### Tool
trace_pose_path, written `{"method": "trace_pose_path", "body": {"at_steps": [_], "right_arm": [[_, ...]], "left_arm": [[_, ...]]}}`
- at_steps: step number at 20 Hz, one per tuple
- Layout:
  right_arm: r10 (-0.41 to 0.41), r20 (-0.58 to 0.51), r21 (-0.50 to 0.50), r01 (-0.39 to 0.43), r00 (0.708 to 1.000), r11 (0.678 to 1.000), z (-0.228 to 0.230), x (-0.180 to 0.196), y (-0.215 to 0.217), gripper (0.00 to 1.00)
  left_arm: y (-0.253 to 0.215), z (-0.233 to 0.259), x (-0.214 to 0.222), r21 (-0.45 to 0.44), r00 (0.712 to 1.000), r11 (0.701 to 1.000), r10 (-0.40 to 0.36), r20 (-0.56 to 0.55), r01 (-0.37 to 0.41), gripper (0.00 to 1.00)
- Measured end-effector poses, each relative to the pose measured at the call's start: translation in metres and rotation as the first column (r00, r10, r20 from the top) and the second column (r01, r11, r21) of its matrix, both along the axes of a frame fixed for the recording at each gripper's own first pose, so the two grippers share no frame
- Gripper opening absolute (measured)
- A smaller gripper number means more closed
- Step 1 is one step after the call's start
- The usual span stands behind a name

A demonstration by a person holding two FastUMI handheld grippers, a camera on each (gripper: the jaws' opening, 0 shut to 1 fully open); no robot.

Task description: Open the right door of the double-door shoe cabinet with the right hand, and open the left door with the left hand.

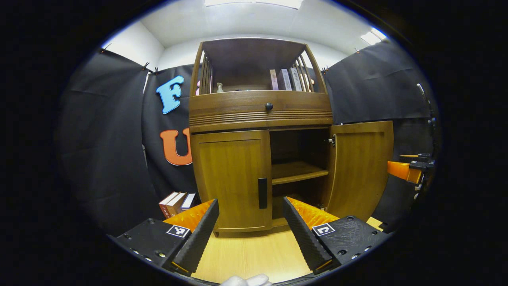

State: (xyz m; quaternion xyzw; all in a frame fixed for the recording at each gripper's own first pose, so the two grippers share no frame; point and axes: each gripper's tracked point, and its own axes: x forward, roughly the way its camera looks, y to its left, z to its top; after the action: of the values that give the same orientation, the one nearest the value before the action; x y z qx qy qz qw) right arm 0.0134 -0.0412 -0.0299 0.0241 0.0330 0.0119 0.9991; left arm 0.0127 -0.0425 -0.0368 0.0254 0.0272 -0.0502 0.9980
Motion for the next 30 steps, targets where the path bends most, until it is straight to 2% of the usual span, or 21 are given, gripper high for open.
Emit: {"method": "trace_pose_path", "body": {"at_steps": [3,5,9,12,19,23,24,26,27,28,30], "right_arm": [[-0.012,-0.021,0.013,0.012,1.000,1.000,-0.020,-0.001,0.032,1.00],[0.020,-0.054,0.009,-0.020,0.998,1.000,-0.036,-0.002,0.056,1.00],[0.023,-0.080,-0.009,-0.024,0.997,1.000,-0.038,0.001,0.064,1.00],[-0.002,-0.069,-0.010,0.001,0.998,1.000,-0.028,0.005,0.061,0.99],[-0.038,-0.082,-0.065,0.033,0.996,0.997,-0.019,0.010,0.059,1.00],[-0.045,-0.105,-0.084,0.037,0.993,0.996,-0.021,0.014,0.060,1.00],[-0.050,-0.113,-0.090,0.039,0.992,0.995,-0.022,0.016,0.058,1.00],[-0.057,-0.134,-0.100,0.044,0.989,0.994,-0.025,0.019,0.057,0.99],[-0.061,-0.140,-0.101,0.047,0.988,0.994,-0.025,0.021,0.055,0.99],[-0.067,-0.143,-0.101,0.053,0.987,0.993,-0.026,0.021,0.052,1.00],[-0.071,-0.151,-0.095,0.057,0.986,0.994,-0.028,0.021,0.052,1.00]], "left_arm": [[0.015,-0.008,0.000,-0.005,1.000,1.000,0.004,-0.003,-0.004,0.96],[0.022,-0.018,0.002,-0.012,1.000,1.000,0.008,-0.018,-0.008,0.96],[0.026,-0.031,0.023,-0.030,0.999,1.000,0.000,-0.037,-0.001,0.96],[0.020,-0.037,0.058,-0.049,0.999,0.999,-0.014,-0.032,0.012,0.96],[-0.021,-0.060,0.174,-0.059,0.999,0.997,-0.046,0.009,0.046,0.96],[-0.042,-0.092,0.234,-0.084,0.998,0.995,-0.054,-0.031,0.051,0.96],[-0.045,-0.097,0.242,-0.093,0.998,0.995,-0.052,-0.045,0.048,1.00],[-0.052,-0.103,0.255,-0.108,0.997,0.993,-0.058,-0.057,0.052,0.96],[-0.054,-0.105,0.261,-0.108,0.997,0.993,-0.061,-0.055,0.055,1.00],[-0.055,-0.106,0.267,-0.105,0.997,0.993,-0.061,-0.051,0.055,0.96],[-0.056,-0.106,0.269,-0.101,0.997,0.993,-0.064,-0.047,0.059,0.96]]}}
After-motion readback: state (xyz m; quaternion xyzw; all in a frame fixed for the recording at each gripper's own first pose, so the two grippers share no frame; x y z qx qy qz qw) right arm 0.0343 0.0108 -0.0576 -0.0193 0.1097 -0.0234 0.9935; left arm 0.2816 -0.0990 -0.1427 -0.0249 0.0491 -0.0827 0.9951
